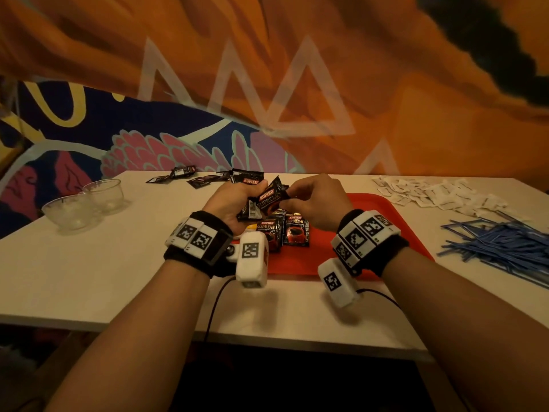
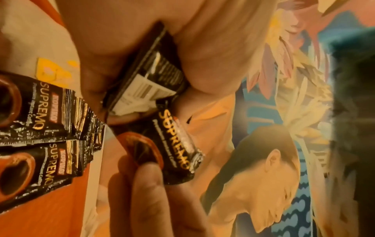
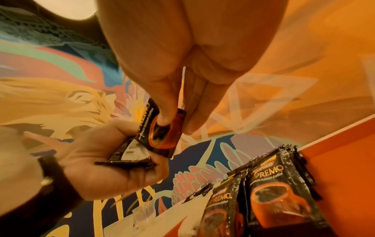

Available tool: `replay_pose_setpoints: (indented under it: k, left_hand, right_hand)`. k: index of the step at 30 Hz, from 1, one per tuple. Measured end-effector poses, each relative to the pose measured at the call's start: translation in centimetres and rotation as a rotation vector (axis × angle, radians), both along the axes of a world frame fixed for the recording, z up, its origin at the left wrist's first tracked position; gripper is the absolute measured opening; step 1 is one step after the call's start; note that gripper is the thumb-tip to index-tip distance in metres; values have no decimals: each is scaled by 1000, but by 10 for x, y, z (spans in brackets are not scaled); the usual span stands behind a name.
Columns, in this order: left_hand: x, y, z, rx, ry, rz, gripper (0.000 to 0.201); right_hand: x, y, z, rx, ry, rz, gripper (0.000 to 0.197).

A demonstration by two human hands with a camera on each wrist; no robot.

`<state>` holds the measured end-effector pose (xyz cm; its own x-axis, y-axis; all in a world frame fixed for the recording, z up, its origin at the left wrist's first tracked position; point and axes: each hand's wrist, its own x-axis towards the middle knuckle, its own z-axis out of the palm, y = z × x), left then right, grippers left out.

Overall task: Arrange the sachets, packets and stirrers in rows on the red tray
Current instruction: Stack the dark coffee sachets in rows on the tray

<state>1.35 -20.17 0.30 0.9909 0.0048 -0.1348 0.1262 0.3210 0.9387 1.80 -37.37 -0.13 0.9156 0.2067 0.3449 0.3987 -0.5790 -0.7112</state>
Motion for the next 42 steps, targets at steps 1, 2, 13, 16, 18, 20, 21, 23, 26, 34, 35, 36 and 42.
replay_pose_setpoints:
  k: [1,2,13,16,18,20,21,23,26,34,35,36,42]
  left_hand:
    - [2,1,0,19,25,-2,7]
    - [3,1,0,41,29,10,7]
    - [19,24,-4,820,57,-74,11]
    - [19,22,-5,1025,70,-163,16]
    - [17,20,-7,1078,85,-213,14]
    - [15,17,-9,1152,105,-264,12]
    - [15,17,-10,1187,112,-279,11]
    - [15,16,-11,1231,127,-291,6]
    - [16,15,-11,1239,130,-301,4]
    - [18,15,-12,1227,113,-321,13]
    - [19,15,-12,1220,111,-322,15]
    - [19,15,-13,1215,109,-324,16]
    - [19,15,-14,1179,102,-306,15]
  right_hand:
    - [0,1,1,-22,1,-1,12]
    - [2,1,1,-46,11,-11,11]
    - [17,-26,-11,-213,516,-97,8]
    - [20,-26,-17,-125,646,-118,11]
    - [23,-24,-19,-109,684,-114,12]
    - [25,-20,-18,-111,704,-110,14]
    - [25,-18,-18,-110,711,-112,14]
    - [25,-14,-18,-102,721,-116,13]
    - [25,-11,-18,-88,728,-124,11]
    - [23,-15,-20,-39,720,-144,13]
    - [23,-16,-21,-28,709,-150,14]
    - [24,-16,-22,-21,700,-156,16]
    - [29,-21,-28,5,644,-155,18]
